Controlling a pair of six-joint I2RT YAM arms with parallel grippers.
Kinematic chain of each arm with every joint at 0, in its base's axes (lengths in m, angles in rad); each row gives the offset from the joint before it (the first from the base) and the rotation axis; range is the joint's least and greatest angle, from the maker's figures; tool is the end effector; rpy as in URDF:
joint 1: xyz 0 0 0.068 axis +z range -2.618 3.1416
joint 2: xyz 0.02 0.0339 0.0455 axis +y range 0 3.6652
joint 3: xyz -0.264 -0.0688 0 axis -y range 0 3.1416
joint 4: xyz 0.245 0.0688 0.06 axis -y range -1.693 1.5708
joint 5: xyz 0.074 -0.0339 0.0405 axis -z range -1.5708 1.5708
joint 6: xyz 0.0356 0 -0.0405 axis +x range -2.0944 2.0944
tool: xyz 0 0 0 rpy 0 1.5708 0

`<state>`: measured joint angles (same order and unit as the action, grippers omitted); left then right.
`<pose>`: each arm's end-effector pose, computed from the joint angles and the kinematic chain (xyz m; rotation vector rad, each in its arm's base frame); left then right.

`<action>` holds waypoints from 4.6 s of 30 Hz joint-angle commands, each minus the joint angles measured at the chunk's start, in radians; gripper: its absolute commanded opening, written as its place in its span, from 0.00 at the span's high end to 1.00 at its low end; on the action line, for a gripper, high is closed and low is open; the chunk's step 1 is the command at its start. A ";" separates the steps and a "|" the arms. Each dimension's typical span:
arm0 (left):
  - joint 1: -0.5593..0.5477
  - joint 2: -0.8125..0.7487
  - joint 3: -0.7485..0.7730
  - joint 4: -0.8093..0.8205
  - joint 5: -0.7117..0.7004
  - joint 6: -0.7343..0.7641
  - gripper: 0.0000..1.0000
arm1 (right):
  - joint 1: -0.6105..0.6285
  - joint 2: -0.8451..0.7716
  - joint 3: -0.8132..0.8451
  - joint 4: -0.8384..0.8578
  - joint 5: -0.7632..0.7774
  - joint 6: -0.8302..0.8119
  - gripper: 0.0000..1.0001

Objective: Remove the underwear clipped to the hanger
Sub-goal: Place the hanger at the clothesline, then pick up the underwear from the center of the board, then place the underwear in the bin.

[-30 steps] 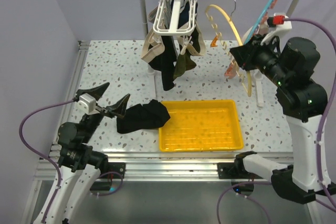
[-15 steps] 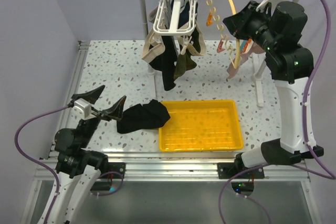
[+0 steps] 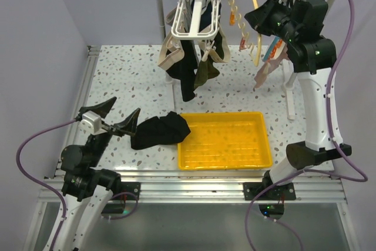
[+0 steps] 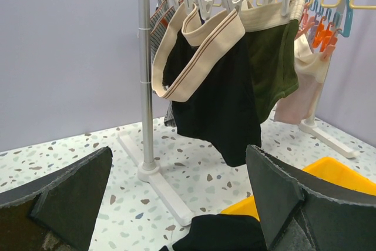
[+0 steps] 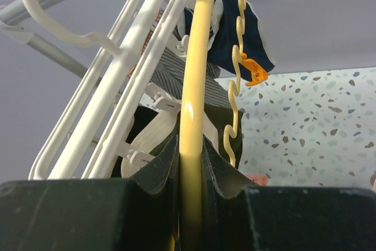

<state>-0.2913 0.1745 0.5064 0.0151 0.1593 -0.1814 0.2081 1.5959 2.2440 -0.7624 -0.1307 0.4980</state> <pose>0.0700 -0.0269 0.3330 0.2083 1.2266 -0.5084 0.2870 0.0653 0.5607 0.1493 1.7185 0.6367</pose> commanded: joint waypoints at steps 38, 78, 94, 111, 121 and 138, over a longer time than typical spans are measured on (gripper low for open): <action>-0.003 0.644 0.135 -0.452 -0.077 -0.867 0.10 | -0.025 -0.401 -0.412 0.118 0.100 -0.587 0.02; -0.031 0.934 -0.002 0.023 -0.184 -0.898 1.00 | -0.076 -0.737 -0.854 0.098 -0.040 -0.572 0.01; -0.031 0.465 -0.155 0.514 0.342 -0.490 1.00 | -0.088 -0.766 -0.903 0.121 0.020 -0.575 0.01; -0.084 0.457 -0.212 0.853 0.559 -0.730 1.00 | -0.119 -0.748 -0.850 0.135 0.040 -0.478 0.01; -0.311 0.647 -0.122 0.789 0.441 -0.554 1.00 | -0.157 -0.735 -0.810 0.117 0.040 -0.385 0.01; -0.641 1.006 0.064 0.520 0.134 -0.161 0.76 | -0.164 -0.714 -0.695 0.092 0.172 -0.253 0.01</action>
<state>-0.9092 1.1542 0.5167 0.5938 0.4068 -0.4629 0.0494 0.8646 1.5135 -0.6727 -0.0067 0.2096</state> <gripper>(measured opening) 0.179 0.985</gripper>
